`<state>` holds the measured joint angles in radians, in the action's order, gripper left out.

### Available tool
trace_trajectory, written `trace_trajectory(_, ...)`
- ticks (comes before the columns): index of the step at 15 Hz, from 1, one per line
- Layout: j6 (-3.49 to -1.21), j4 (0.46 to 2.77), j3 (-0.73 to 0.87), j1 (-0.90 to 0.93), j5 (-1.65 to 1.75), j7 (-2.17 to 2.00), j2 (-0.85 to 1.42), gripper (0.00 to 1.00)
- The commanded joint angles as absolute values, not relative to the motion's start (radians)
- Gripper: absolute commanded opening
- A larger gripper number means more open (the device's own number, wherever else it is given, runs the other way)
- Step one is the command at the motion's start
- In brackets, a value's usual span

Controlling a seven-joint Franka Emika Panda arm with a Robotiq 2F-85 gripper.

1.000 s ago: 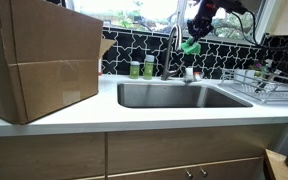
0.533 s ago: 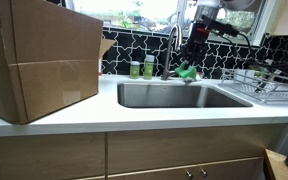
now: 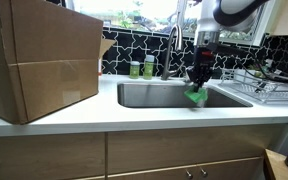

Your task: Use the green sponge to wipe the faucet head

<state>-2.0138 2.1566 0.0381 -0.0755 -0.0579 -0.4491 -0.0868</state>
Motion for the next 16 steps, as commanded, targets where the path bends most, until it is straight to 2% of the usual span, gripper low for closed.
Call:
trace_trajectory(1, -2.023, 2.202, 0.035, -0.07, -0.05, -0.444, -0.086, 0.06)
trace_trajectory(12, -2.036, 2.202, 0.025, -0.054, -0.06, -0.459, -0.026, 0.08)
trace_trajectory(14, -2.033, 2.199, 0.024, -0.051, -0.056, -0.464, -0.015, 0.12)
trace_trajectory(15, -2.028, 2.198, 0.023, -0.049, -0.052, -0.465, -0.011, 0.18)
trace_trajectory(16, -2.024, 2.197, 0.023, -0.047, -0.05, -0.465, -0.008, 0.34)
